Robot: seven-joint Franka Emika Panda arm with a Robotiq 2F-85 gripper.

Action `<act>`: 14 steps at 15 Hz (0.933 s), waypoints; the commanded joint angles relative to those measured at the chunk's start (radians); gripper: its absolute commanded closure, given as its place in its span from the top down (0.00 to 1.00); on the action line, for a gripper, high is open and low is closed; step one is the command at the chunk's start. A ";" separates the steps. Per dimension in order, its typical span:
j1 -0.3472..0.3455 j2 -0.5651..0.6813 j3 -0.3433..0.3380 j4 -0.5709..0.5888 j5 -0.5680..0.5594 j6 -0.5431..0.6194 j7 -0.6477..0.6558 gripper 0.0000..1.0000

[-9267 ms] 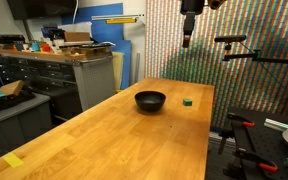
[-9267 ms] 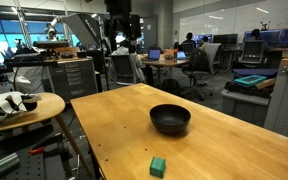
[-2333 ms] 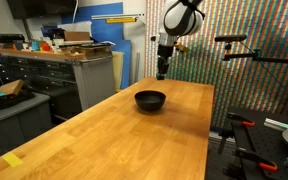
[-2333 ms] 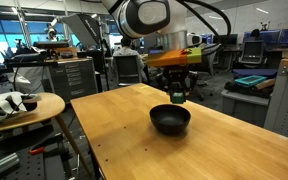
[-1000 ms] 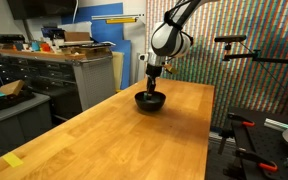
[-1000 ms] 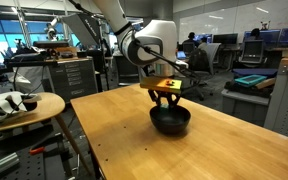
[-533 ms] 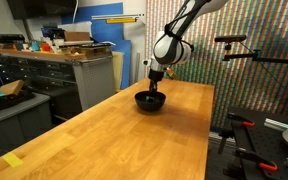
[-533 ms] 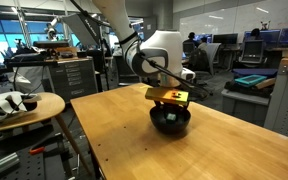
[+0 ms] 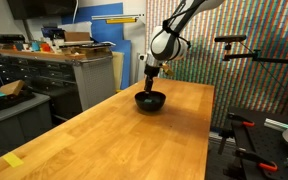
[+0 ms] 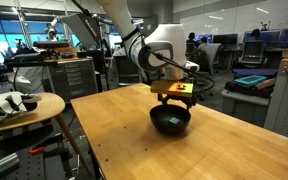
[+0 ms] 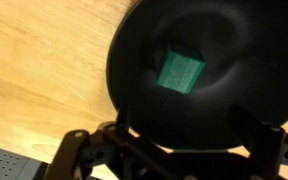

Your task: Pick up the green block from the table and put it in the black bowl

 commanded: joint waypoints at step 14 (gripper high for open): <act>0.042 -0.033 -0.112 0.156 -0.192 -0.302 0.167 1.00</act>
